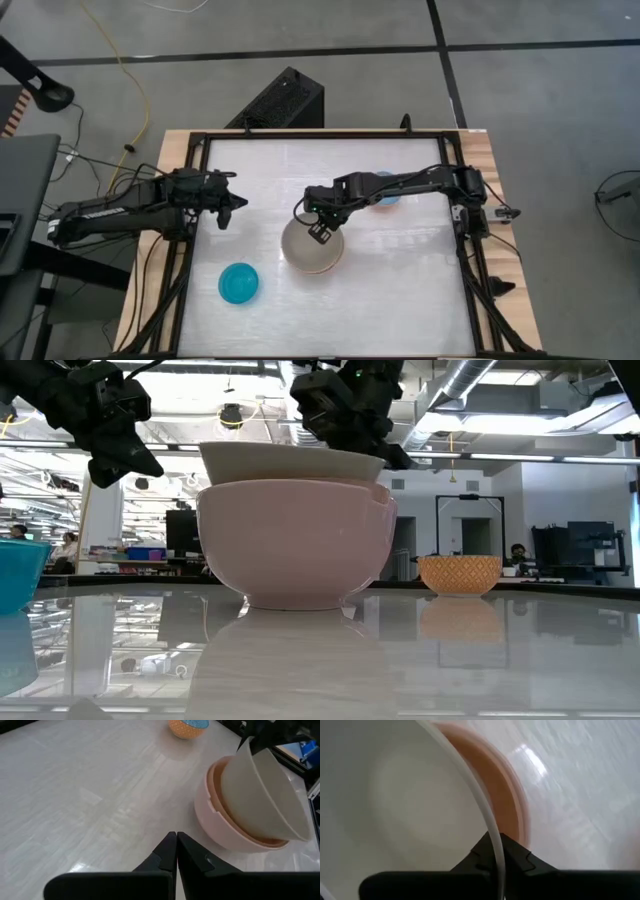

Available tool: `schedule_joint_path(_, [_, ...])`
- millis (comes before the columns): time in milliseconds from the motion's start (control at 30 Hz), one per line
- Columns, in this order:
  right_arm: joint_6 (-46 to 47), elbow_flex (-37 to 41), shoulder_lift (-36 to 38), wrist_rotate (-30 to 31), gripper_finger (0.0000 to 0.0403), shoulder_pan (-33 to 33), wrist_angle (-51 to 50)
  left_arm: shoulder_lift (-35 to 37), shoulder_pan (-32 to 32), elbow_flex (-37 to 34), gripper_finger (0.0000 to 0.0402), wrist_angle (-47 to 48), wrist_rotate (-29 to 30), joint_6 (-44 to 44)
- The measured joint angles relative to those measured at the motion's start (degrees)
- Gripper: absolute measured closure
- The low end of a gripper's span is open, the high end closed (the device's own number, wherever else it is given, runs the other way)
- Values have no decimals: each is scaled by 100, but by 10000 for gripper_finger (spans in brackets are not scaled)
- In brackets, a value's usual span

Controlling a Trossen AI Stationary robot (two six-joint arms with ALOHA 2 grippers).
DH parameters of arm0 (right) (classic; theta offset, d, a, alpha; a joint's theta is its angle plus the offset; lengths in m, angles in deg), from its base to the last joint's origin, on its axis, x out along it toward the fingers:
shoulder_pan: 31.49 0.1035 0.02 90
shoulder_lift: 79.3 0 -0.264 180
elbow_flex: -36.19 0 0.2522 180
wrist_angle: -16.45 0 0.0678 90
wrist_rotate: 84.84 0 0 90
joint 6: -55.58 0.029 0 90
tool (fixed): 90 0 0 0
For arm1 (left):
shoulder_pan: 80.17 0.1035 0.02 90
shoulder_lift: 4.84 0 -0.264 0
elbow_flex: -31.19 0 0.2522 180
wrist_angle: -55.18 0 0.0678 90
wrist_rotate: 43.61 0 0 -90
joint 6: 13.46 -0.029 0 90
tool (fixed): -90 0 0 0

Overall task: Nest bowls inside each other
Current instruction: Stack the gray bowl into the orange bowl

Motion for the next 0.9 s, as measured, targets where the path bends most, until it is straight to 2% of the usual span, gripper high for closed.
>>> schedule_joint_path(567, [294,0,0,-32,319,-5,-40,0,1,0,401,0,2,2])
schedule_joint_path(700, [308,-46,0,-178,290,-40,-96,0,1,0,401,0,4,-1])
schedule_joint_path(900, [115,-351,0,-176,223,-79,-249,0,1,0,401,0,4,-2])
